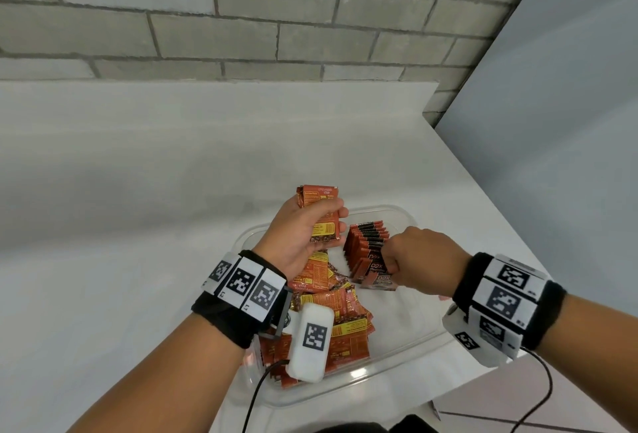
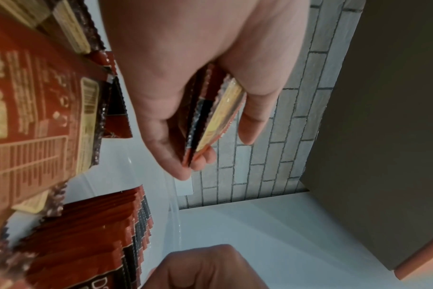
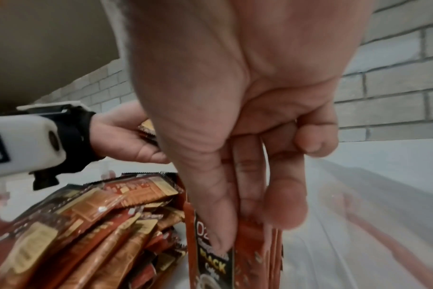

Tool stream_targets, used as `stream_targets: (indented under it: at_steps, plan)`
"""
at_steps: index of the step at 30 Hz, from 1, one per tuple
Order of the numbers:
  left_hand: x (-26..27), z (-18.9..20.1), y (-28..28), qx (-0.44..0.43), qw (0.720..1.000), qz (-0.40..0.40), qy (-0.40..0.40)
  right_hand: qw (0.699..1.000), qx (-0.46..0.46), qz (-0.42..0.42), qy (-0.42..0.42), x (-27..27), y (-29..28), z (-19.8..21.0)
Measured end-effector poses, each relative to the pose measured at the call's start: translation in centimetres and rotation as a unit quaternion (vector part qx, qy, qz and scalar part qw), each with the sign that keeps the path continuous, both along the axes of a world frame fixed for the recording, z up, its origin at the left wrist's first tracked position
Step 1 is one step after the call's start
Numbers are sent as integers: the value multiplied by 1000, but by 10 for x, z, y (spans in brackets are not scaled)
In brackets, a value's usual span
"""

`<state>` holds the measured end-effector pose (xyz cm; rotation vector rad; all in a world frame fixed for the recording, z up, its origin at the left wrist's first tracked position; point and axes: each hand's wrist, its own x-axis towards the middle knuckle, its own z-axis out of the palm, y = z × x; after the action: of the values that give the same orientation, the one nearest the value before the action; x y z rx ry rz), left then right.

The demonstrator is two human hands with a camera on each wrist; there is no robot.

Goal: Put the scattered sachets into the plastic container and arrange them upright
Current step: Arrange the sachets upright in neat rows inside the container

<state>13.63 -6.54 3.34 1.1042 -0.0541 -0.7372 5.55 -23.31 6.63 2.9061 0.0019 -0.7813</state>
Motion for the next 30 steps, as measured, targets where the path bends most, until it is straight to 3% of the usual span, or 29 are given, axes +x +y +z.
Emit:
stream_targets:
  at_steps: [6, 30]
  plan:
    - [0, 0, 0, 0, 1000, -1, -1, 998, -62, 29, 2, 2, 7, -2]
    - [0, 0, 0, 0, 1000, -4, -2, 997, -75, 23, -18, 7, 11, 2]
